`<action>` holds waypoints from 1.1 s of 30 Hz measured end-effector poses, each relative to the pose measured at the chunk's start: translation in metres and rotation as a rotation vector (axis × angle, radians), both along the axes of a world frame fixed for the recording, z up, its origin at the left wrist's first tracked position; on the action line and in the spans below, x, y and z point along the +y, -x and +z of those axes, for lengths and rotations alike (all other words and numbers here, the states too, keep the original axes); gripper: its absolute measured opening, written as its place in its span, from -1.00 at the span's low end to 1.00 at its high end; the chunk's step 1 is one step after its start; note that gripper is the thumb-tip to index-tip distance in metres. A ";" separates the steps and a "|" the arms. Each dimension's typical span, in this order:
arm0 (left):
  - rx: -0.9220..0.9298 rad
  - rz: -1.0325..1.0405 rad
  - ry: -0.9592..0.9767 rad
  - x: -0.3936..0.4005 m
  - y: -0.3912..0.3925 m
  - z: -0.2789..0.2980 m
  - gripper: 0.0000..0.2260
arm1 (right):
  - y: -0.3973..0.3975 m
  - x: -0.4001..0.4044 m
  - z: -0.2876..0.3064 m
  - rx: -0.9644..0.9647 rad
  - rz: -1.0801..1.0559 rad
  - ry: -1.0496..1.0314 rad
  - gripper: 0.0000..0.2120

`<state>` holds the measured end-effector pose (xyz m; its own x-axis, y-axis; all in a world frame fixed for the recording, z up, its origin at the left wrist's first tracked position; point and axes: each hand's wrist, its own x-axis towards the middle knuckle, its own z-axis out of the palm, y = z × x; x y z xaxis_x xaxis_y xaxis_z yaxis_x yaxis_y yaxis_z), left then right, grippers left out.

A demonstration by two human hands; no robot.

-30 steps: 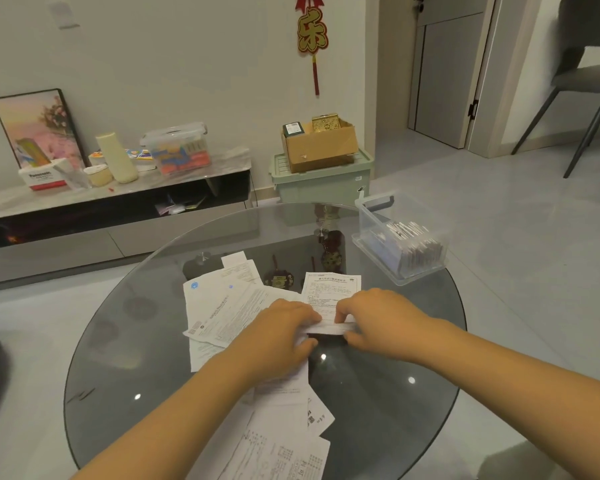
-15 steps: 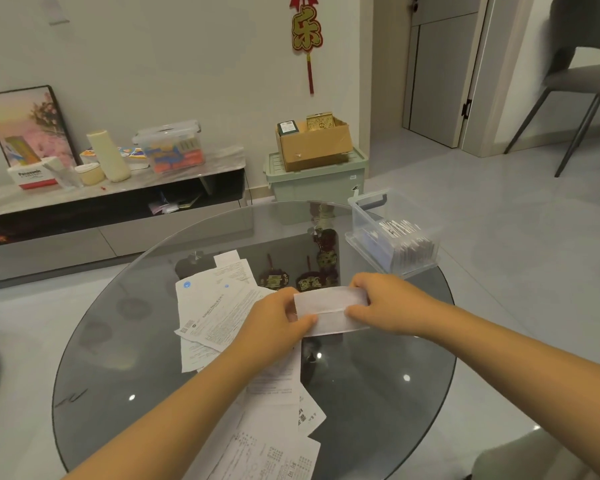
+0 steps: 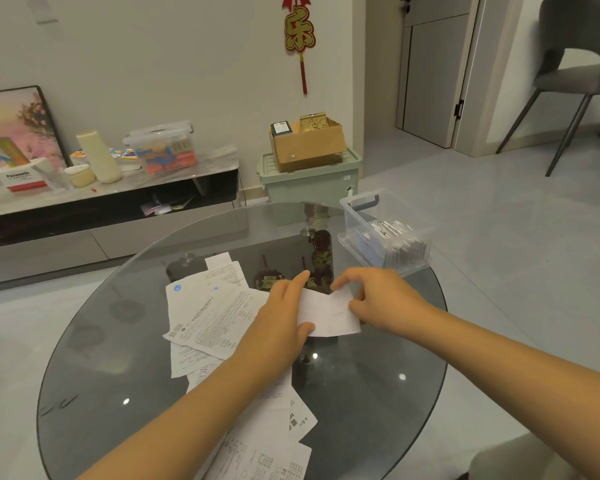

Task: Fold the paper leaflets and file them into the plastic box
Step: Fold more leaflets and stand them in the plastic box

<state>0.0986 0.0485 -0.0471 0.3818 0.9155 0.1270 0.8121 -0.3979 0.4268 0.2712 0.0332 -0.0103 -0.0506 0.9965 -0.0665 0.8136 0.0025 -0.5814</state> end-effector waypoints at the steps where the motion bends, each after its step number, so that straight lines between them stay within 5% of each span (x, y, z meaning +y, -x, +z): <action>1: 0.026 -0.003 -0.046 0.000 0.001 0.000 -0.39 | -0.001 -0.001 0.001 0.004 -0.002 0.039 -0.67; 6: 0.115 -0.086 -0.183 -0.003 0.003 0.007 -0.78 | -0.011 -0.007 0.014 0.092 0.072 0.274 -0.76; 13: 0.097 -0.226 0.010 -0.026 -0.002 0.012 -0.54 | -0.016 -0.012 0.023 0.101 0.159 0.345 -0.84; 17: 0.166 -0.205 -0.023 -0.025 -0.004 0.011 -0.66 | -0.009 -0.014 0.028 0.126 0.139 0.259 -0.85; 21: -0.036 -0.093 0.035 -0.021 -0.005 0.010 -0.62 | -0.005 -0.012 0.026 0.139 0.071 -0.002 -0.77; 23: -0.108 -0.053 0.059 -0.018 -0.005 0.009 -0.77 | -0.006 -0.012 0.024 0.110 0.084 -0.063 -0.79; 25: -0.133 -0.025 0.081 -0.016 -0.005 0.008 -0.87 | -0.006 -0.013 0.022 0.057 0.100 -0.074 -0.80; 29: -0.118 0.002 0.065 -0.011 -0.008 0.003 -0.65 | -0.005 -0.013 0.015 -0.087 0.151 -0.005 -0.74; 33: -0.094 -0.009 0.065 -0.006 -0.009 0.000 -0.71 | -0.005 -0.009 0.006 -0.204 0.190 0.058 -0.71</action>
<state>0.1076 0.0423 -0.0468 0.3793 0.9195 0.1032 0.7638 -0.3741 0.5260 0.2759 0.0238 -0.0039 -0.2162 0.9646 -0.1510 0.9017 0.1380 -0.4097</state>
